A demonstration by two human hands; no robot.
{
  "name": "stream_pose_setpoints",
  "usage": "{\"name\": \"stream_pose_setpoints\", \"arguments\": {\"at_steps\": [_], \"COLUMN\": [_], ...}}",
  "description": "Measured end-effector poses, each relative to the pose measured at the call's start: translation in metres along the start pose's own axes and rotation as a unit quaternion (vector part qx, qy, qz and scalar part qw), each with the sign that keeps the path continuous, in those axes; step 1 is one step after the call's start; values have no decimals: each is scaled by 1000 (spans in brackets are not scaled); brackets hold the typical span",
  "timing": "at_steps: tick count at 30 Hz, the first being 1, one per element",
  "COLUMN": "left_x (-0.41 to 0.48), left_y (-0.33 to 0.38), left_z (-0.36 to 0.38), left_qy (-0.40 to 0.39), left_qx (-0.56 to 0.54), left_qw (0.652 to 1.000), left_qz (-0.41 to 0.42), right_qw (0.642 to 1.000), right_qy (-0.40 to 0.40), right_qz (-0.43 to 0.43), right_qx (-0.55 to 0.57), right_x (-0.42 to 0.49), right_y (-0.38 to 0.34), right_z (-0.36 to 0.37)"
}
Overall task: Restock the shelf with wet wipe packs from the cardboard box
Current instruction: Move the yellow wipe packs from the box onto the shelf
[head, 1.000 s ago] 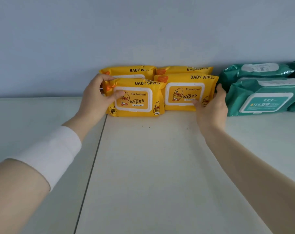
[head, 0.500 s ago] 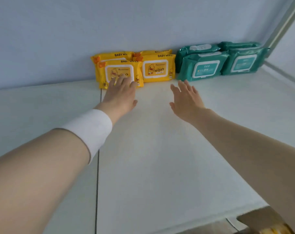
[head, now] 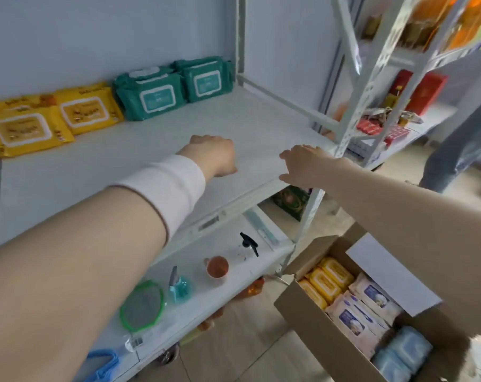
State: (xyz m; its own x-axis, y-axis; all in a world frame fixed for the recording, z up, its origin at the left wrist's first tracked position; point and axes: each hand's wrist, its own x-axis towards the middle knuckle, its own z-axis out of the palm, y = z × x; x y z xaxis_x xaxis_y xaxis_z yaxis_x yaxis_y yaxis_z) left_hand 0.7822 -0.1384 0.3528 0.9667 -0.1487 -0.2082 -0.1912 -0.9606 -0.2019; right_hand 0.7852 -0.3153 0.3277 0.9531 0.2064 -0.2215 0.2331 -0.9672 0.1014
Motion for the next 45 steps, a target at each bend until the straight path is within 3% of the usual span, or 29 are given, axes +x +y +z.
{"name": "stream_pose_setpoints", "arguments": {"at_steps": [6, 9, 13, 18, 22, 26, 29, 35, 39, 45], "left_x": [29, 44, 71, 119, 157, 199, 241, 284, 288, 288], "left_y": [198, 274, 331, 368, 392, 422, 449, 488, 498, 496], "left_z": [-4, 23, 81, 171, 254, 336, 413, 505, 528, 531], "left_qy": [25, -15, -94, -244, -371, -418, -407, -363, -324, -297], "left_qx": [-15, -17, 11, -21, -76, -143, -182, -219, -239, -247], "left_qw": [985, 976, 962, 941, 911, 892, 893, 906, 914, 921], "left_qz": [169, 218, 255, 234, 163, 96, 64, 4, -54, -55], "right_qw": [994, 982, 964, 924, 844, 740, 658, 513, 453, 361], "right_qy": [-40, -94, -152, -232, -316, -349, -335, -222, -196, -155], "right_qz": [95, 148, 191, 218, 270, 323, 365, 426, 509, 569], "right_qx": [44, 71, 109, 212, 340, 475, 567, 711, 705, 722], "right_x": [-74, -96, -106, -102, -92, -68, -32, 28, 41, 46], "right_y": [175, 231, 259, 256, 231, 198, 176, 140, 120, 120], "right_z": [80, 133, 207, 307, 386, 472, 543, 637, 659, 662]}}
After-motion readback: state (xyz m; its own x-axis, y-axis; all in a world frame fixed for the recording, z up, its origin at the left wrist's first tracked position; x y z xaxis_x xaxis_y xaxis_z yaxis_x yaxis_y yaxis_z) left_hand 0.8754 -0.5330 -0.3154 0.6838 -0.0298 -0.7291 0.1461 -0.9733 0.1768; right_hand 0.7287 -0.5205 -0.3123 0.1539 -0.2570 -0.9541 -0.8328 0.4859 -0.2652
